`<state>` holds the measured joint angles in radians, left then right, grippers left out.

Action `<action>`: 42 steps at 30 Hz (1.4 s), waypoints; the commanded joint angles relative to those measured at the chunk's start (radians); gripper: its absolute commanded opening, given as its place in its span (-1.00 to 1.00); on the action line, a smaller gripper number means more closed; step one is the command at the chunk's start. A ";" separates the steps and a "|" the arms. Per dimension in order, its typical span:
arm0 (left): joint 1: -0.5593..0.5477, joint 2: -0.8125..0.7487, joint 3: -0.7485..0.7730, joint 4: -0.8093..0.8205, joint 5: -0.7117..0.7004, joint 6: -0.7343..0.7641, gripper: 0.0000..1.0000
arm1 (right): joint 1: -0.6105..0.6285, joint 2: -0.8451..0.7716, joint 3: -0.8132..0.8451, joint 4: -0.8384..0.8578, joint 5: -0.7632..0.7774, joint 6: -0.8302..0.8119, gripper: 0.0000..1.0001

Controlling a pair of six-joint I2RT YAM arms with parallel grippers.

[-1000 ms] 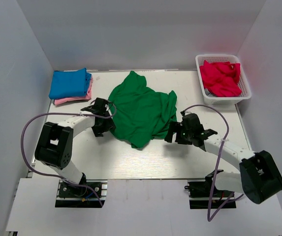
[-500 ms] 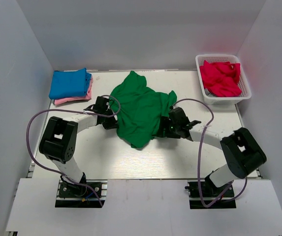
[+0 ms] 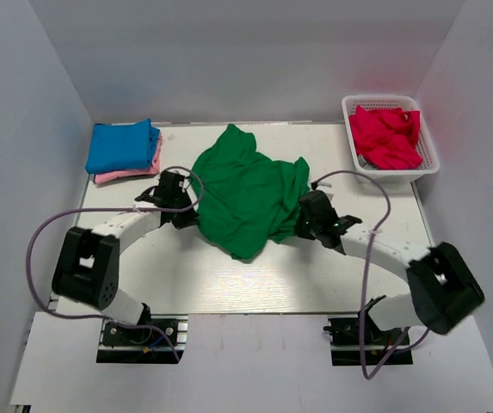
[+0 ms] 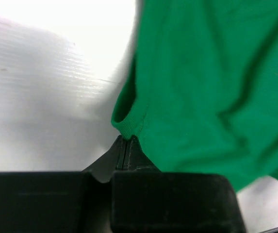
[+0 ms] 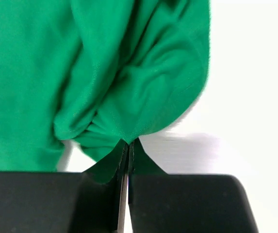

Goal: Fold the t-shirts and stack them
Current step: Flatten out the tshirt

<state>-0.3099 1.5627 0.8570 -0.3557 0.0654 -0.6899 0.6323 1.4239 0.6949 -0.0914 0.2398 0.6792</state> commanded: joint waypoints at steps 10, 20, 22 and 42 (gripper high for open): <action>0.017 -0.360 0.062 -0.206 -0.306 -0.034 -1.00 | -0.048 -0.465 0.018 -0.451 0.519 0.066 -1.00; 0.017 -0.440 0.206 -0.293 -0.420 -0.046 -1.00 | -0.097 -0.654 0.116 -0.579 0.668 0.056 -1.00; 0.017 -0.440 0.261 -0.293 -0.420 -0.034 -1.00 | -0.101 -0.663 0.147 -0.561 0.685 0.013 -1.00; 0.017 -0.691 0.850 -0.285 -0.124 0.113 -1.00 | -0.095 -0.905 0.712 -0.398 0.597 -0.381 -1.00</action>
<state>-0.3031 0.8856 1.6691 -0.6506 -0.1295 -0.6014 0.5388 0.5343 1.3556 -0.5335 0.8619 0.3771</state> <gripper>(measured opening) 0.009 0.014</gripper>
